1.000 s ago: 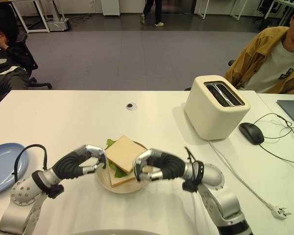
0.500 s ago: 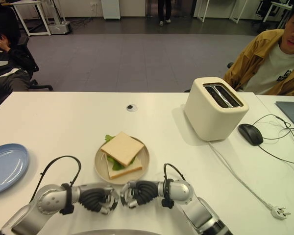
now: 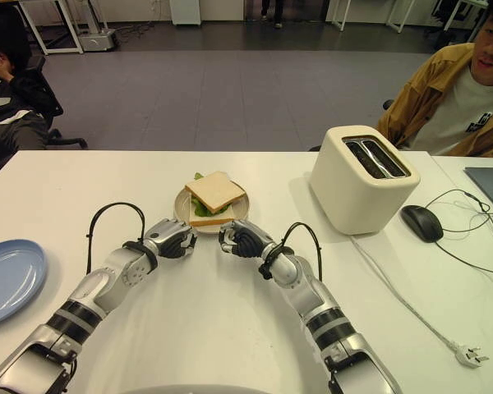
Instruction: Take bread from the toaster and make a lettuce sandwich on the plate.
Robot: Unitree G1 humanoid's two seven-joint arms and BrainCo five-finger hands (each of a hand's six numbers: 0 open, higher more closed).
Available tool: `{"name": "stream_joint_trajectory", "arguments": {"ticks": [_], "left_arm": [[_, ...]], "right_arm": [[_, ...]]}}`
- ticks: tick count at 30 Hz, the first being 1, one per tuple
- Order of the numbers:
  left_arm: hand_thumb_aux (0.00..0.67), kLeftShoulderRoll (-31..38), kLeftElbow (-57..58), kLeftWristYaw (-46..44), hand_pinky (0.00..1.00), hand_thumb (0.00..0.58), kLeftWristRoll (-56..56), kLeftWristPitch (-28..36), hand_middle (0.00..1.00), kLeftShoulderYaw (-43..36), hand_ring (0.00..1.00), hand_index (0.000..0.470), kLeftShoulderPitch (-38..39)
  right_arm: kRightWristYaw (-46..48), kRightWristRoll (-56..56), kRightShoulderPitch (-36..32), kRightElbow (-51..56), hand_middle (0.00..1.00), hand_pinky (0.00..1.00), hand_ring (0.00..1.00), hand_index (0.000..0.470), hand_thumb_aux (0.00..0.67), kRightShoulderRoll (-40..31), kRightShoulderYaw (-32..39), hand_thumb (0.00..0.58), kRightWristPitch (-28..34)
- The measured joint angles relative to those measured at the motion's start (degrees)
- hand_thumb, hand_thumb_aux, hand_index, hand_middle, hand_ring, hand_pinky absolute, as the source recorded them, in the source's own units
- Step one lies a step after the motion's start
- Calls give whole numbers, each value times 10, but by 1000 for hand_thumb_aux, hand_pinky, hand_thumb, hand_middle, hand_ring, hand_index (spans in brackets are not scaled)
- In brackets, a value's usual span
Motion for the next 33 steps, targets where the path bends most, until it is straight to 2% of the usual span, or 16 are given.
{"name": "stream_joint_trajectory", "arguments": {"ticks": [2,3,4,5,6,7,8,9,12,16,20,26,33], "left_arm": [[670,-10,28,19,1000,580,-1,-7,1000,-3,1000,470,-17],[633,-11,27,20,1000,578,-7,-12,1000,-3,1000,444,-16],[533,-13,18,19,1000,556,-20,-16,1000,0,1000,374,-11],[384,-16,-11,11,1000,474,-53,-22,1000,13,1000,269,2],[0,-21,-45,1,796,0,-89,-27,796,30,796,0,17],[0,-31,-85,-11,576,0,-134,-31,576,49,576,0,32],[0,-36,-112,-21,267,0,-170,-32,267,63,267,0,41],[0,-47,-155,-32,0,0,-223,-31,0,89,0,0,55],[0,-74,-260,-45,0,0,-367,-5,0,184,0,0,84],[0,-88,-305,-37,0,0,-463,35,0,276,0,0,114],[0,-110,-314,-19,0,0,-519,49,0,334,0,0,146],[0,-120,-313,-15,0,0,-539,43,0,365,0,0,194],[0,-126,-326,-16,0,0,-552,43,0,379,0,0,219]], "right_arm": [[-22,-3,-13,29,1000,1000,1000,470,670,8,-5,580,-22],[-26,4,-14,30,1000,1000,1000,470,670,11,-12,580,-41],[-28,18,-15,27,1000,1000,1000,470,670,15,-19,580,-59],[-26,43,-11,14,925,925,925,470,670,19,-30,580,-76],[-24,67,-8,-5,549,549,549,289,413,24,-44,494,-90],[-20,95,-5,-27,239,239,239,0,0,28,-59,0,-101],[-16,117,-2,-43,0,0,0,0,0,32,-70,0,-105],[-12,154,8,-69,0,0,0,0,0,38,-88,0,-107],[-2,257,31,-149,0,0,0,0,0,49,-147,0,-97],[-8,317,47,-209,0,0,0,0,0,53,-209,0,-64],[-15,347,74,-232,0,0,0,0,0,48,-265,0,-48],[-13,353,110,-219,0,0,0,0,0,33,-313,0,-39],[-8,351,130,-201,0,0,0,0,0,39,-316,0,-33]]}}
